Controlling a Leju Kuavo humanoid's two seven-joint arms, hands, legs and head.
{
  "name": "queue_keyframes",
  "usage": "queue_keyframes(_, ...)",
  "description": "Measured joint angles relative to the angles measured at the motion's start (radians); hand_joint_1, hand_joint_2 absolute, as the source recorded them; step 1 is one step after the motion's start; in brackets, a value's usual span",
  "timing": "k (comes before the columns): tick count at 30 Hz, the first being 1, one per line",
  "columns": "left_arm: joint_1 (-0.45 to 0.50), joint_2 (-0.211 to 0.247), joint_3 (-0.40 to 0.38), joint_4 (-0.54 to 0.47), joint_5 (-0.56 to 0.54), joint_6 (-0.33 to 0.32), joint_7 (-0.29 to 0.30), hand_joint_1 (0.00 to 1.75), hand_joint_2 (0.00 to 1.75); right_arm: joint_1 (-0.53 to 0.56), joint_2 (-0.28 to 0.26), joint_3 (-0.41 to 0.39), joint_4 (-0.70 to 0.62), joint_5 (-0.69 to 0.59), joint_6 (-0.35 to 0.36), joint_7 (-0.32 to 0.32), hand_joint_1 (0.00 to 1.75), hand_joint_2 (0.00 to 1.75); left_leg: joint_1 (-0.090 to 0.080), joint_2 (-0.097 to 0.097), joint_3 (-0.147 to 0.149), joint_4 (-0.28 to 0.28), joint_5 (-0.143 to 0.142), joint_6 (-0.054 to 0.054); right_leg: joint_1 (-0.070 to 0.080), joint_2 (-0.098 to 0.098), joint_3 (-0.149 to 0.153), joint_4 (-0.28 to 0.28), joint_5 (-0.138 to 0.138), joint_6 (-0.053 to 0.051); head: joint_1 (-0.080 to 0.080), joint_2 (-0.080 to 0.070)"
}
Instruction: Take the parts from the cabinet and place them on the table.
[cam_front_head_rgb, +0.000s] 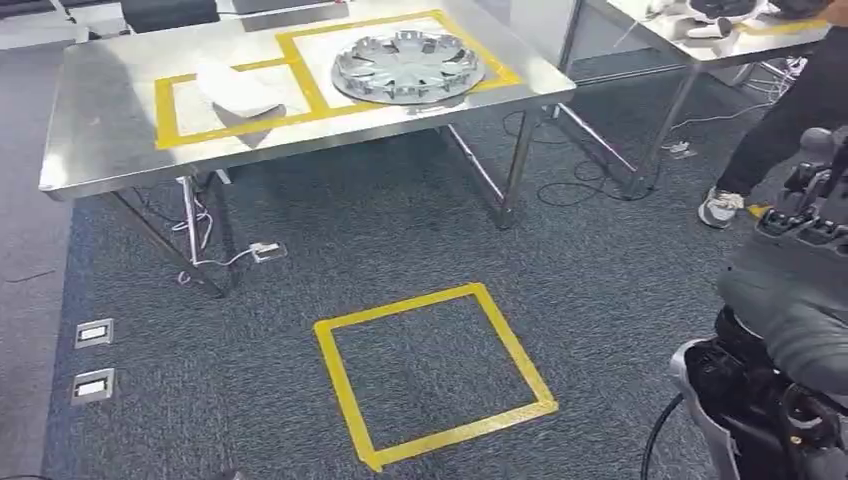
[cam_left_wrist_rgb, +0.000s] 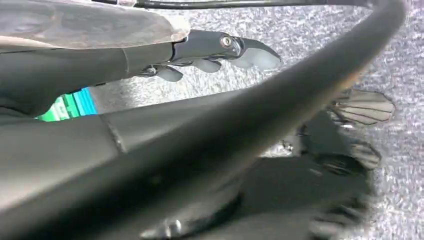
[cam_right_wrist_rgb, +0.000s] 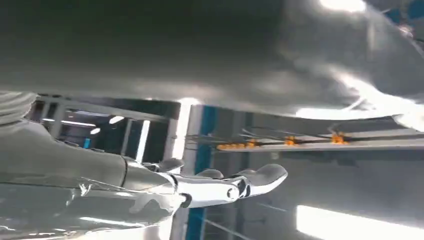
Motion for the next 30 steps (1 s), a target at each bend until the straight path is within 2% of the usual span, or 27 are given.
queue_keyframes(1,0.0,0.001,0.0,0.0,0.0,0.0,0.0,0.0,0.0,0.0,0.0,0.0,-0.002,0.0,0.0,0.0,0.0,0.0,0.0,0.003,-0.002,-0.003,0.012,-0.002,-0.001,-0.001,-0.002,0.0,0.004,0.005,0.005,0.0)
queue_keyframes(2,0.0,0.001,0.0,0.0,0.0,0.0,0.0,0.0,0.0,0.001,0.0,0.0,-0.003,0.0,0.0,0.001,0.0,0.0,-0.003,0.001,-0.005,-0.007,0.013,0.002,-0.003,-0.001,-0.002,0.0,0.006,0.009,0.005,0.0)
queue_keyframes(3,-0.001,0.001,0.0,0.0,0.0,0.0,0.0,0.0,0.0,0.004,0.0,0.0,-0.003,0.0,0.0,0.002,0.0,0.0,-0.003,0.001,-0.007,-0.009,0.011,0.005,-0.004,-0.002,-0.003,-0.001,0.009,0.014,-0.005,0.0)
queue_keyframes(4,0.0,0.001,0.0,0.0,0.0,0.0,0.0,0.0,0.0,0.003,0.0,0.0,-0.004,0.0,-0.001,0.002,0.0,0.0,-0.001,0.001,-0.007,-0.017,0.017,0.011,-0.001,-0.002,-0.002,-0.004,0.012,0.02,-0.003,0.0)
queue_keyframes(5,0.001,0.0,0.0,0.0,0.0,0.0,0.0,0.0,0.0,0.005,-0.002,-0.001,-0.005,0.0,-0.002,0.002,0.0,0.0,0.013,0.007,-0.001,-0.034,0.028,0.014,-0.003,0.0,-0.012,0.012,0.0,0.024,-0.002,0.0)
queue_keyframes(6,0.0,0.0,0.0,0.0,0.0,0.0,0.0,0.0,0.0,0.004,-0.004,-0.002,-0.006,0.0,-0.002,0.001,0.0,0.0,0.001,0.001,-0.003,-0.031,0.012,-0.012,0.001,0.001,-0.013,-0.002,-0.016,0.013,0.004,0.0)
queue_keyframes(7,0.001,-0.002,0.0,0.0,0.0,0.0,0.0,0.0,0.0,0.003,-0.005,-0.002,-0.007,0.001,-0.002,0.001,0.0,0.0,0.003,0.002,-0.004,-0.025,0.017,-0.011,0.001,0.0,-0.011,-0.009,0.0,-0.006,0.016,0.0)
queue_keyframes(8,0.002,-0.002,0.0,0.0,0.0,0.0,0.0,0.0,0.0,0.007,-0.005,-0.003,-0.008,0.001,-0.002,0.001,0.0,0.0,0.001,0.0,-0.003,-0.026,0.013,-0.005,0.0,0.0,-0.01,-0.01,0.002,-0.005,0.014,0.0)
queue_keyframes(9,0.002,-0.002,0.0,0.0,0.0,0.0,0.0,0.0,0.0,0.007,-0.005,-0.003,-0.008,0.001,-0.002,0.001,0.0,0.0,-0.001,0.0,-0.003,-0.024,0.014,-0.003,-0.002,0.0,-0.009,-0.01,-0.001,0.007,0.016,0.0)
queue_keyframes(10,0.002,-0.002,0.0,0.0,0.0,0.0,0.0,0.0,0.0,0.007,-0.005,-0.003,-0.008,0.001,-0.002,0.001,0.0,0.0,-0.001,0.0,-0.002,-0.023,0.014,-0.002,-0.003,0.0,-0.009,-0.01,0.008,0.011,0.017,0.0)
queue_keyframes(13,0.002,-0.003,0.0,0.0,0.0,0.0,0.0,0.0,0.0,0.007,-0.006,-0.004,-0.008,0.001,-0.002,0.001,0.0,0.0,-0.002,0.001,-0.005,-0.018,0.015,-0.001,-0.004,0.001,-0.009,-0.01,0.011,0.016,0.022,0.0)
queue_keyframes(15,0.002,-0.003,0.0,0.0,0.0,0.0,0.0,0.0,0.0,0.007,-0.008,-0.006,-0.008,0.001,-0.002,0.002,0.0,0.0,-0.002,0.0,-0.006,-0.017,0.015,0.001,-0.004,0.0,0.002,-0.009,0.011,0.017,0.024,0.0)
queue_keyframes(25,0.002,-0.003,-0.001,0.0,0.001,0.0,0.0,0.0,0.0,0.008,-0.01,-0.008,-0.013,0.004,-0.008,0.003,0.0,0.0,0.001,0.0,-0.007,-0.016,0.012,0.002,-0.004,0.001,0.0,-0.01,0.009,0.018,0.024,0.0)
queue_keyframes(30,0.004,-0.003,-0.001,0.0,0.003,-0.003,-0.01,0.0,0.0,0.027,-0.023,-0.019,-0.035,0.029,-0.036,0.024,0.0,0.0,0.003,0.0,-0.006,-0.016,0.013,0.002,-0.003,0.001,0.0,-0.01,0.009,0.017,0.023,0.0)
